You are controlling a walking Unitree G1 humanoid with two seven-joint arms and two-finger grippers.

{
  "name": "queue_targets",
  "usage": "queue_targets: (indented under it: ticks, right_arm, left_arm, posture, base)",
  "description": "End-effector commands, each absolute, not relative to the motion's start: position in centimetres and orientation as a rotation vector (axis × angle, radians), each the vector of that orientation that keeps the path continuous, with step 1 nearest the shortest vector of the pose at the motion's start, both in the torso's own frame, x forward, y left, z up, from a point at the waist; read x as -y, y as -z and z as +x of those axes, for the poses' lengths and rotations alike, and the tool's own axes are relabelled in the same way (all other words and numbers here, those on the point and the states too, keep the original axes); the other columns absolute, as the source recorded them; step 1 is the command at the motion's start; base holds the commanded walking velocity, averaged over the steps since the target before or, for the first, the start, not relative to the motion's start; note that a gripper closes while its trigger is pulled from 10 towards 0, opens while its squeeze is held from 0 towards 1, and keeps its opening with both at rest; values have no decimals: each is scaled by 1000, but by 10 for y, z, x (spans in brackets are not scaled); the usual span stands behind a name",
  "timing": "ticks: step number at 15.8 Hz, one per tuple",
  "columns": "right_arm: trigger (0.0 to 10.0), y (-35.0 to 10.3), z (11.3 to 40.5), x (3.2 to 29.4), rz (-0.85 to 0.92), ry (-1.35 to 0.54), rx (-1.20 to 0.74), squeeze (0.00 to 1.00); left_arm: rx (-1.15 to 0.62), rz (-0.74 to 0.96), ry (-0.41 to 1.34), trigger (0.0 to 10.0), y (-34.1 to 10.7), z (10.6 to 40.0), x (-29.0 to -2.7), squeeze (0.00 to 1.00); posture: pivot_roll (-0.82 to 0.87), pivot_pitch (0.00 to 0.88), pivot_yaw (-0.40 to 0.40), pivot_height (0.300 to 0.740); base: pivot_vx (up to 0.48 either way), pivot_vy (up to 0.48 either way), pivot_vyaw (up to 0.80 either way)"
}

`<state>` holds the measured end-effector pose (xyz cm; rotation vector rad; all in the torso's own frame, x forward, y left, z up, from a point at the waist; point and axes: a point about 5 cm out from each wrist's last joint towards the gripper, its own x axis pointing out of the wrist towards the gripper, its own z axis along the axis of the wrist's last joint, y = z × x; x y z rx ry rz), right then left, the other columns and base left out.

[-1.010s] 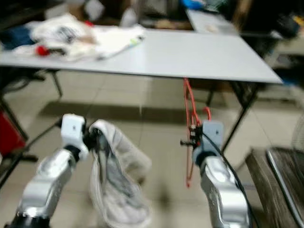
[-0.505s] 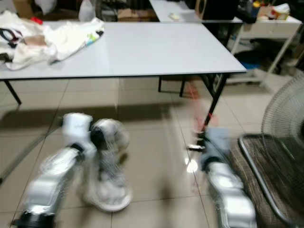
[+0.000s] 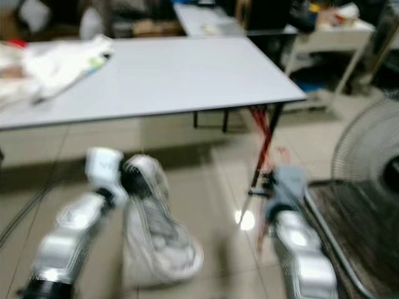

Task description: Hang hanger

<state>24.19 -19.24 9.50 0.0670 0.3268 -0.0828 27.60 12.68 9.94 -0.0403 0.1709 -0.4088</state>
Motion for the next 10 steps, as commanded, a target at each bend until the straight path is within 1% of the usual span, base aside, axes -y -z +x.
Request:
queue_targets:
  ticks: [1,3,6,10]
  right_arm:
    - [10000,-101,245,186,73,57,-301,0]
    - [10000,-102,244,187,67,61,-295,0]
    - [10000,-105,244,188,66,54,-274,0]
    - [10000,-112,246,186,57,16,-237,0]
  left_arm:
    - [-99,-20,394,10000,-117,282,-134,0]
    - [-96,-19,417,10000,-118,282,-132,0]
    - [-86,-19,453,10000,-121,282,-130,0]
    - [-77,-25,433,10000,-125,285,-135,0]
  posture:
    - [-89,0,-5,740]
    - [-91,0,-3,740]
    - [-98,0,4,740]
    - [-102,0,8,740]
  base:
    - [375,0,-781]
    - [379,0,-781]
    - [377,0,0]
    - [377,0,0]
